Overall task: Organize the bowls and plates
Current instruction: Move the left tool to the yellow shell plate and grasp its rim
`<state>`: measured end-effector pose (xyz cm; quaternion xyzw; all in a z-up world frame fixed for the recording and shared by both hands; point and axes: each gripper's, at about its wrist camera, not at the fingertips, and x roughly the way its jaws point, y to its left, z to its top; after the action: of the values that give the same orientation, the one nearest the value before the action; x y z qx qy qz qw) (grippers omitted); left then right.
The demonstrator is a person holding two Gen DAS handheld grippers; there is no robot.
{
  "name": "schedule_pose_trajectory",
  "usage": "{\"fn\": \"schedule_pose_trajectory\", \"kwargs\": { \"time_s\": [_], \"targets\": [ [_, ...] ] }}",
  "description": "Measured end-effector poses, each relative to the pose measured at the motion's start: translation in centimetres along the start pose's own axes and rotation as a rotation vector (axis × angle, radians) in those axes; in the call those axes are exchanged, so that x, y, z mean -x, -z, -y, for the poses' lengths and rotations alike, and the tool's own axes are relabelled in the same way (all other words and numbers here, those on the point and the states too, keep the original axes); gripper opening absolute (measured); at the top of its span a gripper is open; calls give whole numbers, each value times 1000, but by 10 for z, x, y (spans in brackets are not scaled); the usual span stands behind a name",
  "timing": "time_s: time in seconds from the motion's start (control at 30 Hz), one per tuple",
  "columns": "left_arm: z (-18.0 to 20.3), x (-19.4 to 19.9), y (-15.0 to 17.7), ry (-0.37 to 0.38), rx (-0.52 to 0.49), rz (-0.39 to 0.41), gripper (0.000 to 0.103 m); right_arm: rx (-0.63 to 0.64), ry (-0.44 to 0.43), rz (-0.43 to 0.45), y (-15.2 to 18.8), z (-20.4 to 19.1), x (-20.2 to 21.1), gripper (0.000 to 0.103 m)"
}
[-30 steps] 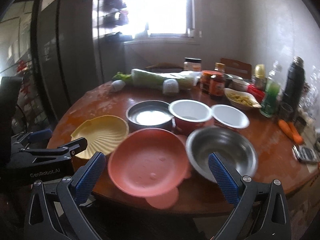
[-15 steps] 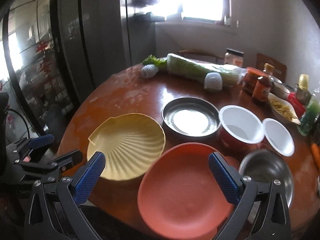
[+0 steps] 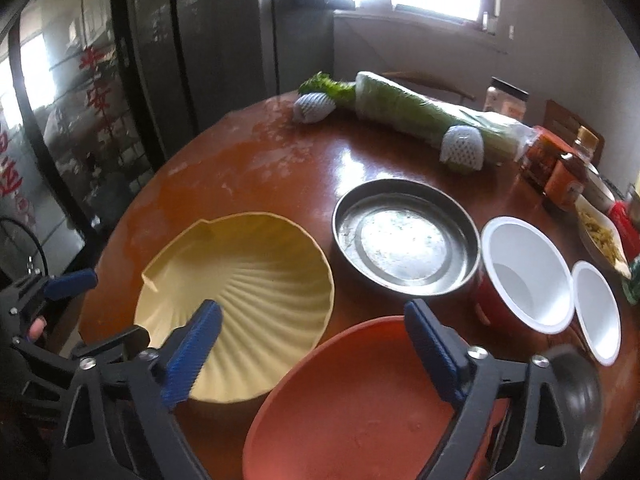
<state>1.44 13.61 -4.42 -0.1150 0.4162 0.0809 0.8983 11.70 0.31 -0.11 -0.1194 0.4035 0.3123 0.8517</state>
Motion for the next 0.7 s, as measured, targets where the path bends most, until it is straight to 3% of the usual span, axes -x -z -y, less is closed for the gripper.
{"fn": "schedule_pose_trajectory", "kwargs": {
  "time_s": [0.1, 0.17, 0.23, 0.3, 0.43, 0.57, 0.7],
  "targets": [
    [1, -2, -1, 5, -3, 0, 97, 37, -36, -39, -1, -4, -12, 60],
    [4, -3, 0, 10, -11, 2, 96, 39, -21, -52, -2, -4, -20, 59],
    [5, -5, -1, 11, -13, -1, 88, 41, -27, -54, -2, -4, -24, 58],
    [4, -8, -1, 12, -12, -9, 73, 39, -38, -58, -2, -5, -27, 57],
    [6, -12, -3, 32, -16, -13, 69, 53, -39, -63, -5, -8, -33, 56],
    [5, -17, -7, 35, -19, -23, 50, 63, -45, -64, -7, -10, -35, 56],
    [2, -24, -12, 40, -32, -40, 41, 76, -64, -68, -6, -13, -34, 54]
  ]
}}
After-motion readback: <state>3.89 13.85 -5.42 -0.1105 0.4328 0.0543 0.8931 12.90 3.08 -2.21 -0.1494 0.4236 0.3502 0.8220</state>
